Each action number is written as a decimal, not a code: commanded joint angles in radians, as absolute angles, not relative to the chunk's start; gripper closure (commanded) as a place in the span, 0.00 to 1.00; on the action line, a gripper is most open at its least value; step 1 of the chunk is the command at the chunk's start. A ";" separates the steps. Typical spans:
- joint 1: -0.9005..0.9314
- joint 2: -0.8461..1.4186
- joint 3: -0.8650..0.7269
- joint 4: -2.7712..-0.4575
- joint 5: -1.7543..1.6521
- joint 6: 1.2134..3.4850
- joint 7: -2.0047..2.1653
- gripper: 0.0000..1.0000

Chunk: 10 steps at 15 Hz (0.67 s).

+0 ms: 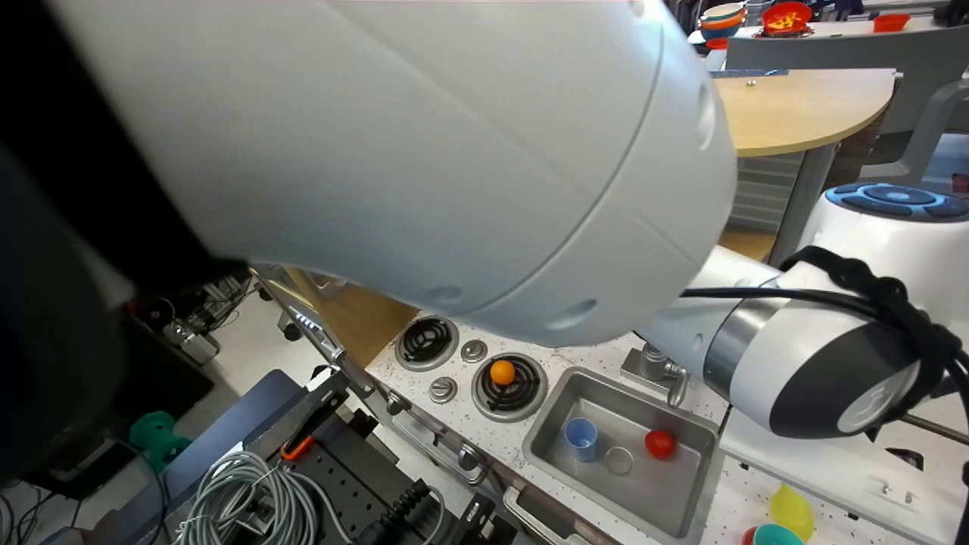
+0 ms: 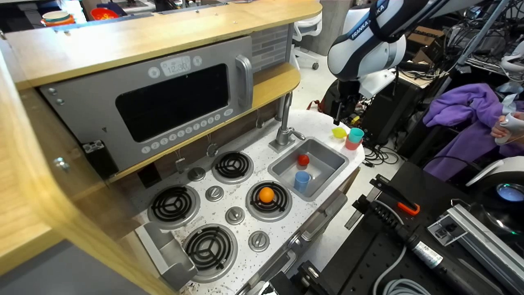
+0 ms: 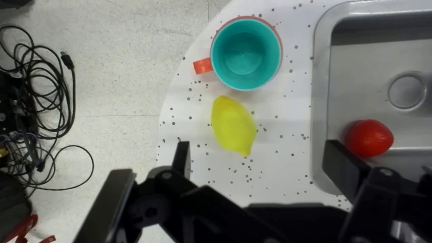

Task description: Put the yellow object in the sink

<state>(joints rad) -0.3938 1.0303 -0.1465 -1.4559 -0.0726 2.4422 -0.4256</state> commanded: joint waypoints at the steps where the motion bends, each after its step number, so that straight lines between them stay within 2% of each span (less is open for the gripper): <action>1: -0.408 1.125 -0.161 -1.320 -0.095 2.385 -0.392 0.00; 10: -0.428 1.351 -0.168 -1.007 -0.071 2.164 -0.397 0.00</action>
